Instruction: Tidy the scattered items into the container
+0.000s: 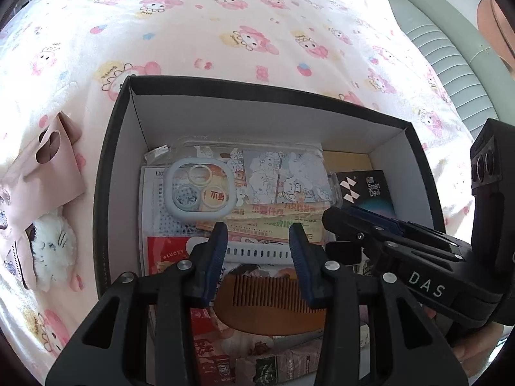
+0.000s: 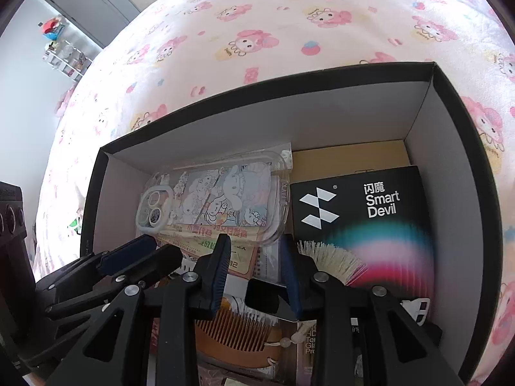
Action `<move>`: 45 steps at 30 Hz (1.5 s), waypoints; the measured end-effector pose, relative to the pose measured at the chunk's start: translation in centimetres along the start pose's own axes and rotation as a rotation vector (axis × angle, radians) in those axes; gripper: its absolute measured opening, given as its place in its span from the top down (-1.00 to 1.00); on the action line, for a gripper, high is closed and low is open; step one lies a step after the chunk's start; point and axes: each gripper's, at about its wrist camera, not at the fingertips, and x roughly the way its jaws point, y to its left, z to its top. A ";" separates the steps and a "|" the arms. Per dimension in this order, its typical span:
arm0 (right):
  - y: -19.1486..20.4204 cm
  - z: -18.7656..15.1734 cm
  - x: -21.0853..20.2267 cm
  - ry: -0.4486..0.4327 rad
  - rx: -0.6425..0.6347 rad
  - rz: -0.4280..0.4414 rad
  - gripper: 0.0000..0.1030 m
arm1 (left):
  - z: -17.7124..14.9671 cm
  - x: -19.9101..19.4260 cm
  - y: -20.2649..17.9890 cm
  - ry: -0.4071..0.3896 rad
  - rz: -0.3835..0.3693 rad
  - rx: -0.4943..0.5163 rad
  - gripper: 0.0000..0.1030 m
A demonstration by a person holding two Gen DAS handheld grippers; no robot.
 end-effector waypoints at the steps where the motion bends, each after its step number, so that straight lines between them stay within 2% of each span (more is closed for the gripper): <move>1: 0.1 -0.4 -0.4 -0.009 -0.007 -0.007 0.45 | -0.2 -0.5 0.0 -0.011 -0.016 -0.001 0.22; 4: 0.5 -2.1 -2.1 -0.046 -0.011 -0.016 0.45 | -1.4 -2.2 -0.1 -0.050 -0.050 0.003 0.21; 11: 2.1 -6.2 -6.7 -0.136 -0.055 0.026 0.45 | -3.2 -4.3 -1.1 -0.138 -0.126 0.028 0.19; 18: 4.0 -9.1 -9.1 -0.194 -0.117 0.049 0.45 | -6.2 -7.3 -1.8 -0.191 -0.137 0.040 0.18; 23: 6.4 -11.1 -9.4 -0.195 -0.171 0.075 0.45 | -9.0 -9.8 -0.3 -0.222 -0.103 0.006 0.18; 27: 9.2 -12.2 -8.2 -0.156 -0.241 0.106 0.45 | -10.8 -11.0 2.4 -0.233 -0.058 -0.060 0.18; 30: 12.0 -12.7 -7.3 -0.132 -0.297 0.139 0.45 | -12.0 -12.1 5.3 -0.249 -0.059 -0.127 0.18; 35: 17.1 -12.6 -5.4 -0.098 -0.386 0.204 0.45 | -13.2 -13.9 10.6 -0.283 -0.030 -0.241 0.18; 39: 20.7 -12.0 -2.7 -0.032 -0.403 0.255 0.45 | -13.4 -14.1 15.2 -0.289 -0.025 -0.345 0.18; 45: 24.8 -10.4 2.6 0.069 -0.421 0.228 0.45 | -12.9 -12.3 21.7 -0.253 -0.014 -0.471 0.19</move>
